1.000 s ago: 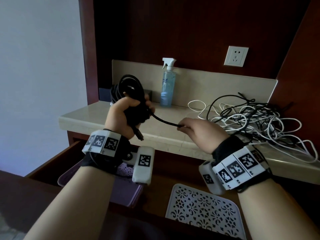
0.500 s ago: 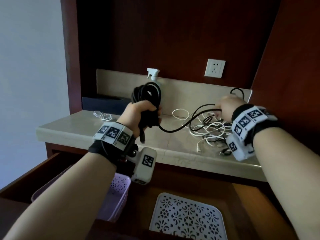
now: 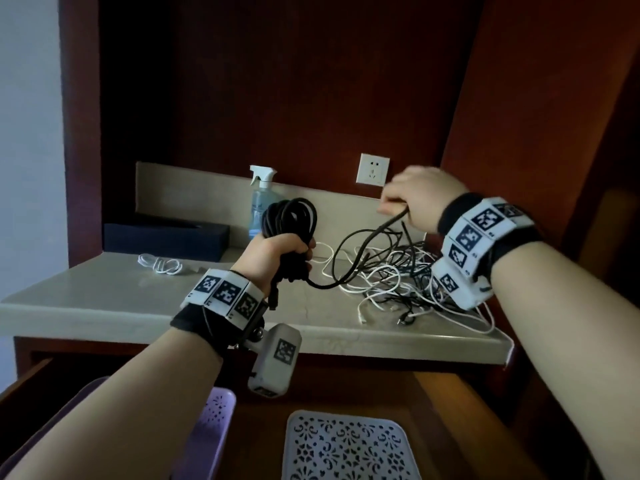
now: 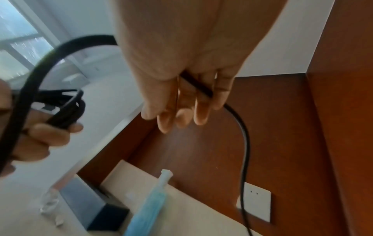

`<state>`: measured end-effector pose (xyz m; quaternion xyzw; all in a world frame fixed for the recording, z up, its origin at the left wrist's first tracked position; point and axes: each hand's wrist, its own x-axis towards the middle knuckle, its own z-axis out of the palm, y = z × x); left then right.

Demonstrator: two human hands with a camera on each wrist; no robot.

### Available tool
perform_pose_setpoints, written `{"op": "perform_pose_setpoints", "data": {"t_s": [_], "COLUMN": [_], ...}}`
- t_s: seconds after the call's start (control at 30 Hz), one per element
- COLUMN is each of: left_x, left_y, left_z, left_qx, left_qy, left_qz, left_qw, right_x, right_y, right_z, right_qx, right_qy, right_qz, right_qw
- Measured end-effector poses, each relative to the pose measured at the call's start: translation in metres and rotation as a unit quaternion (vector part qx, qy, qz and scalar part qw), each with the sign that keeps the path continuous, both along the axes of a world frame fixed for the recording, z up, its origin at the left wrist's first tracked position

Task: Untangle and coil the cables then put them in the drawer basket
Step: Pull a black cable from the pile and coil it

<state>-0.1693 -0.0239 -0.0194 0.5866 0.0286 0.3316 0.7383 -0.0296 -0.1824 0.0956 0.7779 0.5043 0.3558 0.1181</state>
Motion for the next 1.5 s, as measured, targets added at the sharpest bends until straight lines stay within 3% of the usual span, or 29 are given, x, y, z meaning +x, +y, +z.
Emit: {"op": "perform_pose_setpoints", "data": {"t_s": [0.13,0.23,0.33,0.4,0.47,0.53,0.7,0.83,0.93,1.03,1.2,1.33,1.4,1.5], "left_x": [-0.028,-0.052,-0.073,-0.086,-0.098,-0.108,-0.130,-0.134,-0.129,-0.127,-0.125,-0.123,-0.121,-0.118], "left_y": [0.018,0.032,0.045,0.050,0.053,0.056,0.052,0.033,0.019,0.003,-0.023,-0.041,-0.052,-0.064], "left_z": [0.004,0.006,0.000,-0.007,-0.013,-0.017,-0.021,-0.030,-0.040,-0.050,-0.068,-0.081,-0.081,-0.085], "left_qx": [-0.006,-0.046,-0.077,-0.074,-0.073,-0.078,-0.139,-0.147,-0.126,-0.069,-0.023,-0.053,-0.054,0.011], "left_qy": [-0.011,-0.032,-0.041,-0.024,-0.015,-0.010,-0.047,-0.050,-0.033,0.001,0.027,-0.006,0.015,0.063], "left_qz": [-0.028,-0.051,-0.078,-0.084,-0.080,-0.080,-0.112,-0.111,-0.080,-0.070,-0.072,-0.040,-0.009,0.041], "left_qw": [1.000,0.997,0.993,0.993,0.994,0.994,0.983,0.982,0.988,0.995,0.997,0.998,0.998,0.997], "right_x": [-0.027,-0.054,-0.088,-0.115,-0.142,-0.162,-0.180,-0.191,-0.195,-0.195,-0.183,-0.167,-0.166,-0.164], "right_y": [-0.013,-0.021,-0.026,-0.027,-0.026,-0.021,-0.013,-0.010,-0.017,-0.028,-0.046,-0.061,-0.063,-0.066], "right_z": [-0.025,-0.052,-0.083,-0.099,-0.108,-0.113,-0.129,-0.145,-0.144,-0.136,-0.127,-0.130,-0.133,-0.137], "right_qx": [-0.068,-0.068,-0.019,0.032,0.056,0.067,0.176,0.130,0.171,0.237,0.246,0.285,0.278,0.242], "right_qy": [0.064,0.130,0.267,0.384,0.450,0.450,0.342,0.323,0.357,0.382,0.406,0.394,0.398,0.423], "right_qz": [-0.179,-0.216,-0.181,-0.111,-0.053,-0.035,-0.004,0.030,0.129,0.165,0.153,0.175,0.194,0.243], "right_qw": [0.979,0.965,0.946,0.916,0.890,0.890,0.923,0.937,0.909,0.878,0.867,0.856,0.852,0.839]}}
